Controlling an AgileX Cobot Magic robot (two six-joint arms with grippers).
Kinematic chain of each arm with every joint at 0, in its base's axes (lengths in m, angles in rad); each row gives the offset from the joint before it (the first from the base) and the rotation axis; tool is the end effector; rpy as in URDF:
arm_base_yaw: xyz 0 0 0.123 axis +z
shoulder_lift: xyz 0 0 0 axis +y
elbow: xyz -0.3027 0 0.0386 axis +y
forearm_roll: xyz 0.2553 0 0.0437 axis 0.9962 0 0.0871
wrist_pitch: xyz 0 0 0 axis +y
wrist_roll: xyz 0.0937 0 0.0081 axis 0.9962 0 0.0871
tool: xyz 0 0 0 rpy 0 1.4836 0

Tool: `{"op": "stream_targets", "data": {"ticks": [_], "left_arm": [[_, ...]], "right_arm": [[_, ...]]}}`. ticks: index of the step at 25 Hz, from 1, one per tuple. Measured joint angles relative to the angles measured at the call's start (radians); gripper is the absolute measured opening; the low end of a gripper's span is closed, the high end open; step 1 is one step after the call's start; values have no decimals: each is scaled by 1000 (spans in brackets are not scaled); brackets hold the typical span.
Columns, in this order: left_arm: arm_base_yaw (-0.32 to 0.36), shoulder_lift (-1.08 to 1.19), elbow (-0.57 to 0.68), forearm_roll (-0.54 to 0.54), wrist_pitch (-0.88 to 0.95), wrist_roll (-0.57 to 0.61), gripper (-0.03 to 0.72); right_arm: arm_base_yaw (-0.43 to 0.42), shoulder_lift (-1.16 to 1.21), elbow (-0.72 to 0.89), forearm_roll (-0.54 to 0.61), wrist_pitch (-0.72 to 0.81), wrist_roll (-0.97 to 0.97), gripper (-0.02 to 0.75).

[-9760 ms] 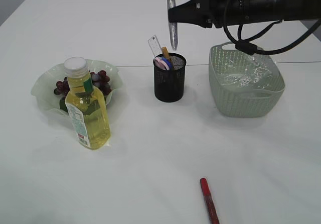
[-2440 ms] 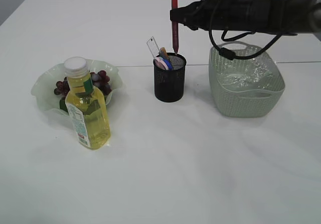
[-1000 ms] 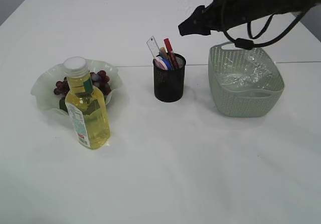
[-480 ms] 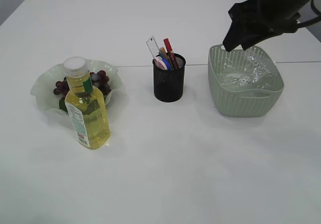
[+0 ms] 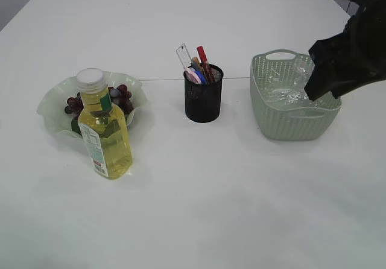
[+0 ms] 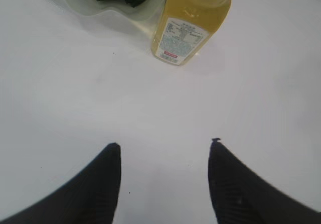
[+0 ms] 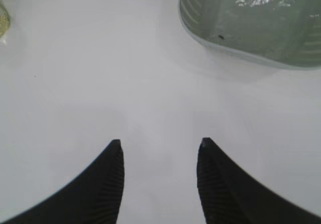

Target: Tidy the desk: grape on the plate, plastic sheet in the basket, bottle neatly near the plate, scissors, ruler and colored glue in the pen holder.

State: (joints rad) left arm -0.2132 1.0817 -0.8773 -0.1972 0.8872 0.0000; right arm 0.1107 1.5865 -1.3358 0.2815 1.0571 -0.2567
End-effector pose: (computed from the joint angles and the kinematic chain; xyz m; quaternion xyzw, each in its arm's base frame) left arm 0.1937 -0.0566 0.3213 0.0635 0.9542 -0.1197 0.2668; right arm 0.3297 0.0595 0.3189 -0.1323 0.9671 0.1194 0.1817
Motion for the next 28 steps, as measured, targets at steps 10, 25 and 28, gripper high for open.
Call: {"op": "stream_targets", "data": {"ticks": [10,25,28], "left_arm": [[0,-31,0,158,23,-119,455],[0,-227,0,260,135,-228,455],[0,-287,0,264,183,-235,455]], "right_arm": [[0,-206,189,-114,-8,95,353],[0,-527,348,-123,-10,109,353],[0,-584,382,-123,-15,109,353]]}}
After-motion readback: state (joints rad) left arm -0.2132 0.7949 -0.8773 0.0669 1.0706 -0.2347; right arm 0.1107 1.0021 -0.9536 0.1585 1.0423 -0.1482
